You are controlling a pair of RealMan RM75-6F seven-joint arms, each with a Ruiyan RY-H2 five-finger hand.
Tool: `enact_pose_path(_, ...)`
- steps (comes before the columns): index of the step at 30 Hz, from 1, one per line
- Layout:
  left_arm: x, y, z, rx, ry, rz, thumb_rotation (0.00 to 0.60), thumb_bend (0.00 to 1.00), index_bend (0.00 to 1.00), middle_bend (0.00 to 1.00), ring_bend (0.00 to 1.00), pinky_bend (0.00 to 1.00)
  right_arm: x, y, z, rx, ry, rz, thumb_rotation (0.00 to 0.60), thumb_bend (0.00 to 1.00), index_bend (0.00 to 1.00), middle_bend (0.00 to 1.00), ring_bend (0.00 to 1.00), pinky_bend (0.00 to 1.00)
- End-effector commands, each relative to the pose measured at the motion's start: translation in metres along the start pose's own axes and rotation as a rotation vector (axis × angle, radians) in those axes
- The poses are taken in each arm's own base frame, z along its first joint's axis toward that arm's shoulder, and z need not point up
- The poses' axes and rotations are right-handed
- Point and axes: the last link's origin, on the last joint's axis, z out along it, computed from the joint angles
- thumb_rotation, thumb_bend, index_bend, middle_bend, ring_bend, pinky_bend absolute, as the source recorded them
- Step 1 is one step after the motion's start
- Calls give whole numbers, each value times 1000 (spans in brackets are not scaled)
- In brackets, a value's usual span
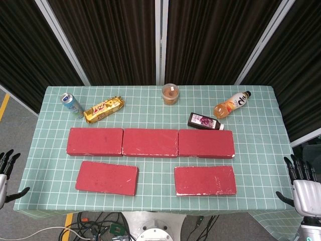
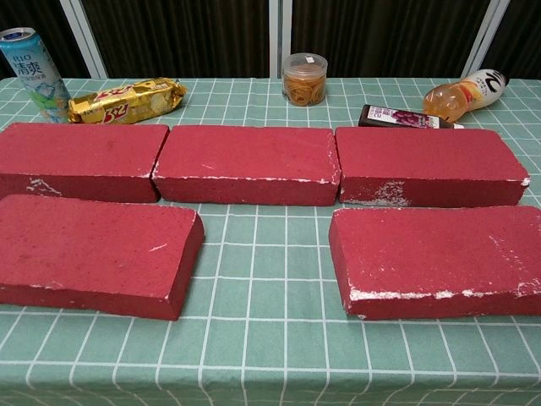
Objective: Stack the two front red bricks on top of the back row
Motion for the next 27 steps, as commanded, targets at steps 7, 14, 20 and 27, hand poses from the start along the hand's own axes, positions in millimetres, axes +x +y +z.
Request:
enact_pose_path(7, 2, 3, -3, -17, -11, -18, 600, 0, 96, 15, 0, 42, 5, -4, 3, 3, 3, 35, 600, 0, 0, 0, 0, 0)
enact_pose_path(14, 6, 16, -3, -64, -45, -66, 600, 0, 96, 15, 0, 42, 9, -2, 4, 1, 7, 50, 600, 0, 0, 0, 0, 0)
enact_pose_path(20, 8, 33, -1, -121, -99, -85, 600, 0, 89, 15, 0, 42, 11, -4, 6, 10, 11, 65, 600, 0, 0, 0, 0, 0)
enact_pose_path(27, 1, 69, 7, -264, -183, -123, 600, 0, 55, 15, 0, 42, 15, -4, 9, 24, 5, 72, 600, 0, 0, 0, 0, 0)
